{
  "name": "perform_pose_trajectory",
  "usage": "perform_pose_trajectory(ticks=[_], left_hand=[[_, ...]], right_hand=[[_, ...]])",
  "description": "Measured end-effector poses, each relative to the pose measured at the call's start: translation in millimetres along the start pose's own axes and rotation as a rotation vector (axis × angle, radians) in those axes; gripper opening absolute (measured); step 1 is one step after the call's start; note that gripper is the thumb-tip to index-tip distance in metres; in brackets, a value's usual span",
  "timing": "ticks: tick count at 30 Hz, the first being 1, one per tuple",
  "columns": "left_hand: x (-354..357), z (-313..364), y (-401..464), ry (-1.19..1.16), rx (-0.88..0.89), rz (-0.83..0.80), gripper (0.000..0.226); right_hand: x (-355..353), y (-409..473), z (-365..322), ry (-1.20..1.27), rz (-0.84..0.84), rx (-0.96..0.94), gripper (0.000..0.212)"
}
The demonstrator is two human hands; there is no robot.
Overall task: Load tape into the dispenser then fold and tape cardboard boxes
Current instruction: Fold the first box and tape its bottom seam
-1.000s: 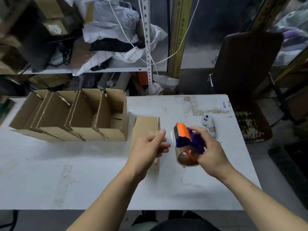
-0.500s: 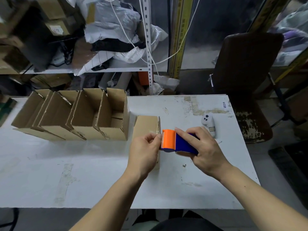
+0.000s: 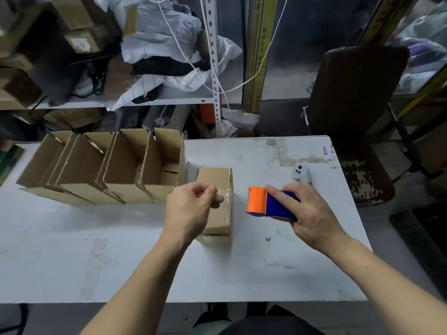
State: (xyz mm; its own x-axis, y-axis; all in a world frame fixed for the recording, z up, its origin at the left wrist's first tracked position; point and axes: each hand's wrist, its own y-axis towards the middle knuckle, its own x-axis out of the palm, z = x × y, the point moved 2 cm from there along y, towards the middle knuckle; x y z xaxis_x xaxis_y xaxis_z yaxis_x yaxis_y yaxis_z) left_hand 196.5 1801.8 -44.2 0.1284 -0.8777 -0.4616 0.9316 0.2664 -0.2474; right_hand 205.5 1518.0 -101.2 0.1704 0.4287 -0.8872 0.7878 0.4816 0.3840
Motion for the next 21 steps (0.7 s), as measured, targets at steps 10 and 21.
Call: perform_pose_trajectory(ticks=[10, 21], left_hand=[[30.2, 26.3, -10.4, 0.739, 0.452, 0.152, 0.02], [13.1, 1.5, 2.9, 0.114, 0.04, -0.124, 0.025]], right_hand=[[74.7, -5.9, 14.5, 0.171, -0.657, 0.708, 0.057], [102.9, -15.6, -2.0, 0.431, -0.398, 0.902, 0.045]])
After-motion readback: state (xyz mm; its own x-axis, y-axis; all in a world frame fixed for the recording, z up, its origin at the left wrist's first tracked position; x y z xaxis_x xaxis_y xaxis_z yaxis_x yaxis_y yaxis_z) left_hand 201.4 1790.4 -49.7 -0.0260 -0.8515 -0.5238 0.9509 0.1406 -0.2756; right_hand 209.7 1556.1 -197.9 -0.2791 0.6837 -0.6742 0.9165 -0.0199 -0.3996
